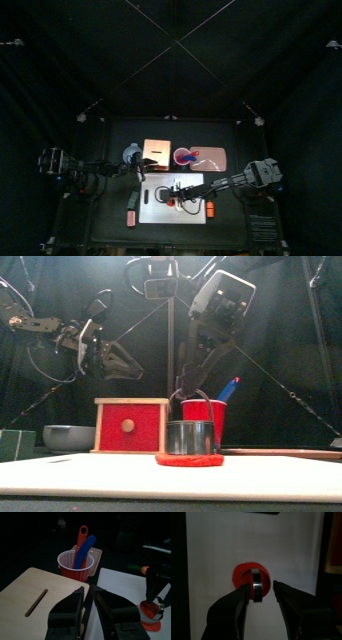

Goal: Get the cutter from the drawer then cut the dough then place the extra dough in the bowl
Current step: Cut the dough

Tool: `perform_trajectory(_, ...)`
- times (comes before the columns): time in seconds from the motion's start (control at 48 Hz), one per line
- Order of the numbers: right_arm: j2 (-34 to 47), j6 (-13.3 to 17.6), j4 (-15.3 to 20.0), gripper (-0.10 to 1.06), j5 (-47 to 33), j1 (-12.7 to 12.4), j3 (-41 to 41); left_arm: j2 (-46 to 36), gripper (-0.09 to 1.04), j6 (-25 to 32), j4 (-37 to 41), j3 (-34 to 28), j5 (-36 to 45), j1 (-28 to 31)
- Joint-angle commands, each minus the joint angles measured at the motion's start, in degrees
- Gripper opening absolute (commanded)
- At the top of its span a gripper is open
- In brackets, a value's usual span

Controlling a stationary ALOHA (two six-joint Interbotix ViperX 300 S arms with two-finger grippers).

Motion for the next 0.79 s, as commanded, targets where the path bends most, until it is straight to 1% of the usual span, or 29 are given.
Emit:
perform_trajectory(0.021, -5.45, -0.09, -0.97, 0.79, -2.64, 0.18, 2.55, -0.26, 0.90, 0.18, 0.70, -1.32, -0.88, -3.25)
perform_trajectory(0.104, -8.26, 0.09, -1.67, 0.79, -8.35, -0.18, 7.47, 0.00, 0.99, 0.00, 1.05, -1.41, -1.85, -5.71)
perform_trajectory(0.167, -10.55, 0.18, -1.67, 0.79, -15.64, -0.18, 11.43, 0.79, 1.03, -0.18, 0.97, -1.32, -3.25, -7.91)
perform_trajectory(0.188, -11.60, 0.26, -1.49, 0.79, -19.51, -0.35, 13.45, 1.14, 1.04, -0.18, 0.70, -1.41, -3.78, -8.53)
perform_trajectory(0.271, -14.41, 0.00, -1.05, 0.79, -28.21, -1.32, 18.54, 2.99, 1.04, -0.18, -0.79, -1.58, -5.54, -11.16)
perform_trajectory(0.417, -17.75, -0.70, -1.49, 0.79, -41.57, -4.48, 27.86, 8.79, 1.04, 0.79, -6.77, -3.08, -9.14, -16.00)
perform_trajectory(0.479, -17.84, -1.23, -2.55, 0.79, -46.41, -5.45, 31.11, 11.78, 1.04, 2.20, -9.23, -4.31, -10.55, -17.67)
perform_trajectory(0.521, -17.23, -1.23, -4.04, 0.79, -49.04, -5.98, 32.87, 13.89, 1.04, 3.60, -10.90, -5.27, -11.60, -19.16)
perform_trajectory(0.604, -15.21, -0.44, -6.42, 0.79, -53.96, -7.82, 34.98, 18.28, 1.04, 6.68, -14.41, -8.17, -13.97, -21.62)
perform_trajectory(0.688, -13.01, -0.62, -6.59, 0.79, -58.80, -8.53, 35.33, 22.59, 1.04, 10.02, -18.02, -11.87, -14.68, -24.26)
perform_trajectory(0.792, -10.46, -0.88, -6.77, 0.79, -62.14, -8.79, 34.98, 25.22, 1.04, 11.69, -20.65, -14.50, -14.68, -25.84)
